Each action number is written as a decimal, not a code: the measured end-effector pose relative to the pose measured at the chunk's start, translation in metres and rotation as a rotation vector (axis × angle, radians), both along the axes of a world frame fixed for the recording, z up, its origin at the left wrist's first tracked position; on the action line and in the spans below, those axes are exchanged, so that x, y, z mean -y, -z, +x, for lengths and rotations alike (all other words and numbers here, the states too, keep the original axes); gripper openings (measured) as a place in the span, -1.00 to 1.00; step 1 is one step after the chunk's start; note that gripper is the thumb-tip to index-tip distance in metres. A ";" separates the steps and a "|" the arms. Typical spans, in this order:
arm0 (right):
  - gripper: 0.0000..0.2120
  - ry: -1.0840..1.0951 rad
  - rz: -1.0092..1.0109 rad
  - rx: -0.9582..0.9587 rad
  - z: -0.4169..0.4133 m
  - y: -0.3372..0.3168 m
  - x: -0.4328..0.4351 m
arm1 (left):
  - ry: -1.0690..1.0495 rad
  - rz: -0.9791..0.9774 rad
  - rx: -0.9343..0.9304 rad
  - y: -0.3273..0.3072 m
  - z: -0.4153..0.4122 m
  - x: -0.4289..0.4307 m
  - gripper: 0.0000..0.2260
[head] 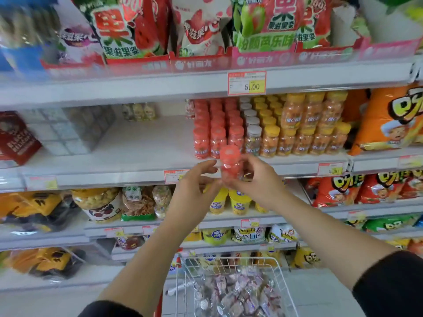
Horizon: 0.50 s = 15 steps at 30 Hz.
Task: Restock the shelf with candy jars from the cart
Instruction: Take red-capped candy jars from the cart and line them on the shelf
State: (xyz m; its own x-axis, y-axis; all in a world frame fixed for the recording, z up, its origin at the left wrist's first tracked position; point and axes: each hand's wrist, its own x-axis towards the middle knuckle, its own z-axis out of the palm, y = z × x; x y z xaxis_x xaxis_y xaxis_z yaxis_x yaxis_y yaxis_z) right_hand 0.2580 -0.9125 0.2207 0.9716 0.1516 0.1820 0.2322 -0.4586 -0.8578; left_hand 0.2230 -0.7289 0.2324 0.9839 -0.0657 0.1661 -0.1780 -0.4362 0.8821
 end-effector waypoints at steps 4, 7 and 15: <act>-0.57 0.057 0.011 0.023 0.048 -0.022 -0.008 | -0.050 0.056 0.034 -0.010 0.038 -0.012 -0.74; -0.52 0.095 -0.024 0.014 0.079 -0.032 -0.012 | -0.073 0.122 0.079 -0.014 0.067 -0.018 -0.74; -0.50 0.051 -0.165 -0.002 0.116 -0.045 -0.018 | -0.068 0.345 0.194 -0.013 0.117 -0.019 -0.66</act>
State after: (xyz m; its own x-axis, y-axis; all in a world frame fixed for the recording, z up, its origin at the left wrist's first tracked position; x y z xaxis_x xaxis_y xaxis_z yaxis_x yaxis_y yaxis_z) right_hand 0.3737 -0.8946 0.2652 0.9791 0.1297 0.1566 0.2033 -0.6042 -0.7705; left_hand 0.3402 -0.7096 0.2455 0.9406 -0.0858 0.3285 -0.2871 -0.7175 0.6347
